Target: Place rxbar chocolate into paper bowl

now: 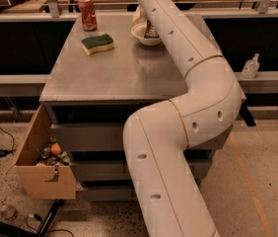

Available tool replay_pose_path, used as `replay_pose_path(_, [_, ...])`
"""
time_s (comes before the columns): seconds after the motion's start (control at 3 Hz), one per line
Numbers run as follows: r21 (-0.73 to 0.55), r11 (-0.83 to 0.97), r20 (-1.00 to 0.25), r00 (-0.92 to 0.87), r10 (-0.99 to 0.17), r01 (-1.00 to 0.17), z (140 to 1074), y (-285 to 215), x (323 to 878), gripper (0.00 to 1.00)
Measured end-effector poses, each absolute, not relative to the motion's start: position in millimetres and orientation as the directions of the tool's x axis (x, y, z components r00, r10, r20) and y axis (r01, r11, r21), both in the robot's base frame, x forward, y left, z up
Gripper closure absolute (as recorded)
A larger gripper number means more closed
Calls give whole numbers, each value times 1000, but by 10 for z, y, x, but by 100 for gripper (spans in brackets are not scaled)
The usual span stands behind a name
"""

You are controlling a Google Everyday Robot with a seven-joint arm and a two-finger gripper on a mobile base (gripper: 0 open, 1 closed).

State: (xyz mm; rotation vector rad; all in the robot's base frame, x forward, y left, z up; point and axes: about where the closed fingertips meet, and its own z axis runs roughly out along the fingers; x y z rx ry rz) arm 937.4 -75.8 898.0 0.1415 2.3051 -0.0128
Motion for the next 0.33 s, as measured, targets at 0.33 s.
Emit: replay_pose_path(0.33, [36, 994, -738, -667, 98, 106, 8979, -758, 9374, 0])
